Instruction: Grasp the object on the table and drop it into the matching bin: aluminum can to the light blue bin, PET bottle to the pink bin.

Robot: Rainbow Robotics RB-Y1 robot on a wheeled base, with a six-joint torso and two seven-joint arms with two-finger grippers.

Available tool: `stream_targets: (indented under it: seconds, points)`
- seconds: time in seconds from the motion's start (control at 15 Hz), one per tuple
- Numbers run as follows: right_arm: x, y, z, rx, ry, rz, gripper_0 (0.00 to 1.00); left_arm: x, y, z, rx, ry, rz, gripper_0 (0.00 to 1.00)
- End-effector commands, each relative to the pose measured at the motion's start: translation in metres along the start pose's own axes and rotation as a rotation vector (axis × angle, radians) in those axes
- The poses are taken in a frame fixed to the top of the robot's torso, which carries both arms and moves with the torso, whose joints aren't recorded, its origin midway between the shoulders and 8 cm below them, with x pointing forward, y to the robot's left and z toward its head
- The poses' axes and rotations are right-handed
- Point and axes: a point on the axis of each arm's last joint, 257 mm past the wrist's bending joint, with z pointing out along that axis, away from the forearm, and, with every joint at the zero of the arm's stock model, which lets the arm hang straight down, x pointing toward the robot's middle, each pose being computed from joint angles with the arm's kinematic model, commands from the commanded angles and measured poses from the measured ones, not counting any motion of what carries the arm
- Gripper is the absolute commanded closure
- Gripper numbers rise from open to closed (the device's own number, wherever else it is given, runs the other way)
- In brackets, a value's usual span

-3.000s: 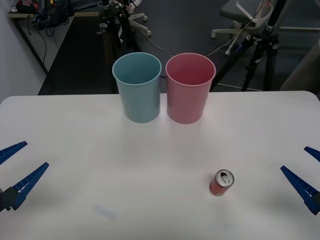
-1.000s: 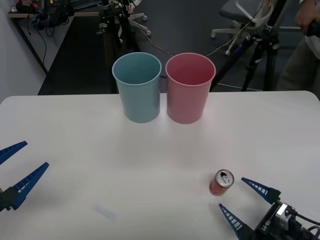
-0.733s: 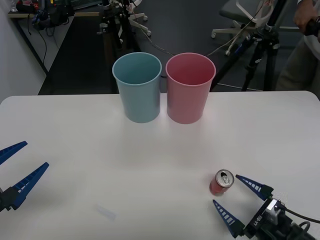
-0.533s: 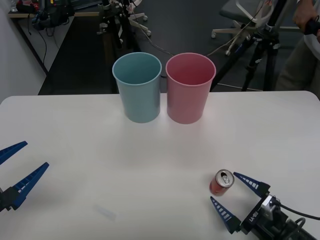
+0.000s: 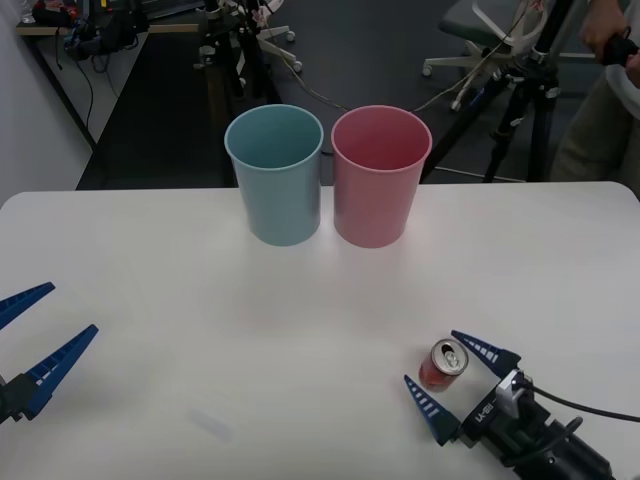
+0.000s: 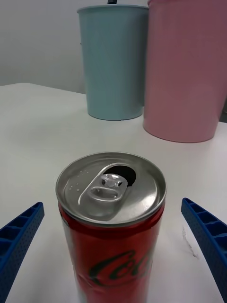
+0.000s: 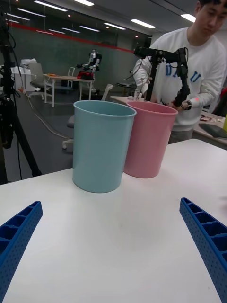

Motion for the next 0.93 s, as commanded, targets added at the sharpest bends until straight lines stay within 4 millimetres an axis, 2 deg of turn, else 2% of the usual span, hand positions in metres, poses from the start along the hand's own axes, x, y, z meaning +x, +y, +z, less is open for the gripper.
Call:
stream_targets:
  seconds: [0.07, 0.27, 0.33, 0.4, 0.93]
  points:
    - [-0.0004, 0.0046, 0.0034, -0.007, -0.003, 0.010, 0.00, 0.0000, 0.0000, 0.0000, 0.000, 0.000, 0.000, 0.00]
    - [-0.0016, 0.0065, 0.0064, -0.011, -0.007, 0.014, 0.00, 0.0000, 0.0000, 0.0000, 0.000, 0.000, 0.000, 0.00]
    - [-0.0014, 0.0063, 0.0064, -0.010, -0.006, 0.014, 0.69, 0.0000, 0.0000, 0.0000, 0.000, 0.000, 0.000, 0.00]
    - [-0.0014, 0.0063, 0.0064, -0.010, -0.006, 0.016, 1.00, 0.0000, 0.0000, 0.0000, 0.000, 0.000, 0.000, 0.00]
    - [-0.0034, 0.0048, 0.0067, -0.008, -0.009, 0.017, 1.00, 0.0000, 0.0000, 0.0000, 0.000, 0.000, 0.000, 0.00]
